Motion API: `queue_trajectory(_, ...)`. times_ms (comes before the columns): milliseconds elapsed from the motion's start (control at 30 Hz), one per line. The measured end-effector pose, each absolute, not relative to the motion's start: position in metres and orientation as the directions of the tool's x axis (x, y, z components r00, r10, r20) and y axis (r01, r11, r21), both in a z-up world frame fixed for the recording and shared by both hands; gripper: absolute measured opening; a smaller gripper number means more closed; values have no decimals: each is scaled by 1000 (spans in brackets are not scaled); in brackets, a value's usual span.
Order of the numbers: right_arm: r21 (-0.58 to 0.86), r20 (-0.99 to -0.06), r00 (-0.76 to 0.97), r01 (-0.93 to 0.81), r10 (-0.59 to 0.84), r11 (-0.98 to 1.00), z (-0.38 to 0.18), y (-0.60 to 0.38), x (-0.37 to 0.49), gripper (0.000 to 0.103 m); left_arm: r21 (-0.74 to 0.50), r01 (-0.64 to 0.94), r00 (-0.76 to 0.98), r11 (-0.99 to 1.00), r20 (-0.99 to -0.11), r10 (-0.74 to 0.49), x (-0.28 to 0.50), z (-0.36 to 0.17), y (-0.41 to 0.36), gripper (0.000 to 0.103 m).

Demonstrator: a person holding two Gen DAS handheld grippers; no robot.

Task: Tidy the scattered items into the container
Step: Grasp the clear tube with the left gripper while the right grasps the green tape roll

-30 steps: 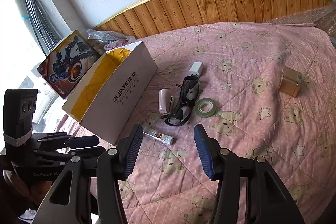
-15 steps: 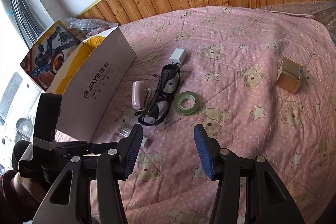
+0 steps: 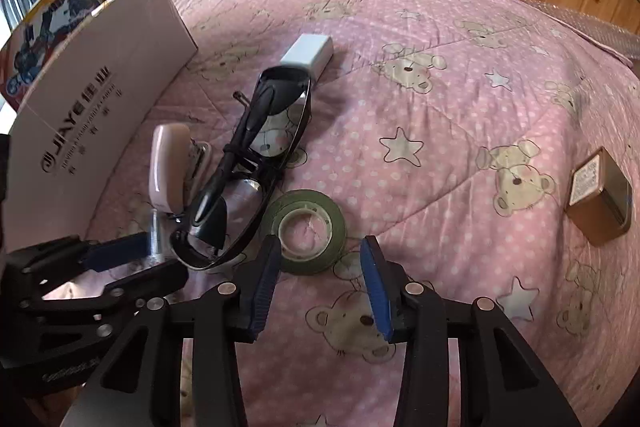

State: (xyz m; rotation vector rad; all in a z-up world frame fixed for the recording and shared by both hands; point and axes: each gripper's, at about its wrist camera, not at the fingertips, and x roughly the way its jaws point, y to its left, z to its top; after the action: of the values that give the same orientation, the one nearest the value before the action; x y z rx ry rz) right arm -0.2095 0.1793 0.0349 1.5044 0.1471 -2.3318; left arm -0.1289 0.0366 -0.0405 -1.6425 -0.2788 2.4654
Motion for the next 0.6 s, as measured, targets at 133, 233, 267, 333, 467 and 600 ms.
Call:
queue_trajectory(133, 119, -890, -375, 357, -259, -926, 35, 182, -215, 43, -176, -70, -406, -982, -894, 190, -128, -40, 41, 38)
queue_trajectory(233, 231, -880, -340, 304, -331, -924, 33, 201, -221, 40, -218, -61, -401, -974, -888, 224, -129, -40, 31, 35)
queue_trajectory(267, 239, -880, -336, 296, -335, -925, 33, 205, -222, 38, -230, -51, -398, -972, -888, 231, -129, -41, 27, 33)
queue_trajectory(333, 198, -891, -337, 319, -306, -927, 34, 202, -220, 36, -239, -39, -397, -970, -888, 234, -129, -42, 27, 33)
queue_trajectory(467, 27, -906, -377, 401, -192, -916, 35, 181, -209, 36, -135, -67, -412, -989, -899, 150, -131, -41, 44, 37)
queue_trajectory(600, -63, -884, -439, 448, -158, -892, 33, 174, -202, 36, -39, -86, -450, -996, -890, 74, -131, -41, 55, 28)
